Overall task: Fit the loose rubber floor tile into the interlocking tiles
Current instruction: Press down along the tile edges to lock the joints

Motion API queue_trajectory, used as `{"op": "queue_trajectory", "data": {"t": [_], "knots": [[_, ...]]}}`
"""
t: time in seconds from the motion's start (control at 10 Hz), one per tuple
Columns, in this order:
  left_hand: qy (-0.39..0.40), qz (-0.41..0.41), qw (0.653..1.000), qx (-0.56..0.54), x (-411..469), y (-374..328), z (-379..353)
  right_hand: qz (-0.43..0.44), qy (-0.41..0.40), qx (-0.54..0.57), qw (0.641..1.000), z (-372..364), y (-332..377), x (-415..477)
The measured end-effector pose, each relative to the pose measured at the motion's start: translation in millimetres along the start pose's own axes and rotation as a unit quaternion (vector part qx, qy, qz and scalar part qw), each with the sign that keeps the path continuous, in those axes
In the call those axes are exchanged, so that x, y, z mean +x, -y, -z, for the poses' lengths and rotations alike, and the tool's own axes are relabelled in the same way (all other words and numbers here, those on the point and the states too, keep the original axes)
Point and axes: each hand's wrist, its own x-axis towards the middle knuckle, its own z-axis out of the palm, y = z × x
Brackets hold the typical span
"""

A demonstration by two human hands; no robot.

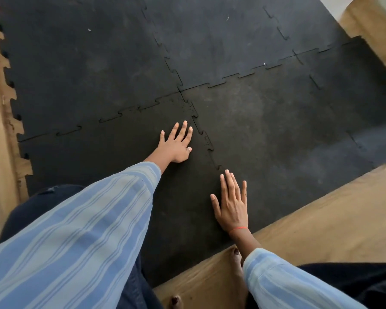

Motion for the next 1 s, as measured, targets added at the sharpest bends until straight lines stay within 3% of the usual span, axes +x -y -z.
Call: {"op": "queue_trajectory", "data": {"t": [0.4,0.9,1.0], "knots": [[0.020,0.006,1.000,-0.006,0,-4,7,0.044,0.042,-0.042,0.997,-5,10,-5],[-0.041,-0.026,0.998,0.031,4,15,4,0.059,0.009,-0.015,0.998,-5,29,74],[-0.084,0.008,0.996,0.021,9,32,5,0.085,0.002,-0.009,0.996,-1,33,108]]}}
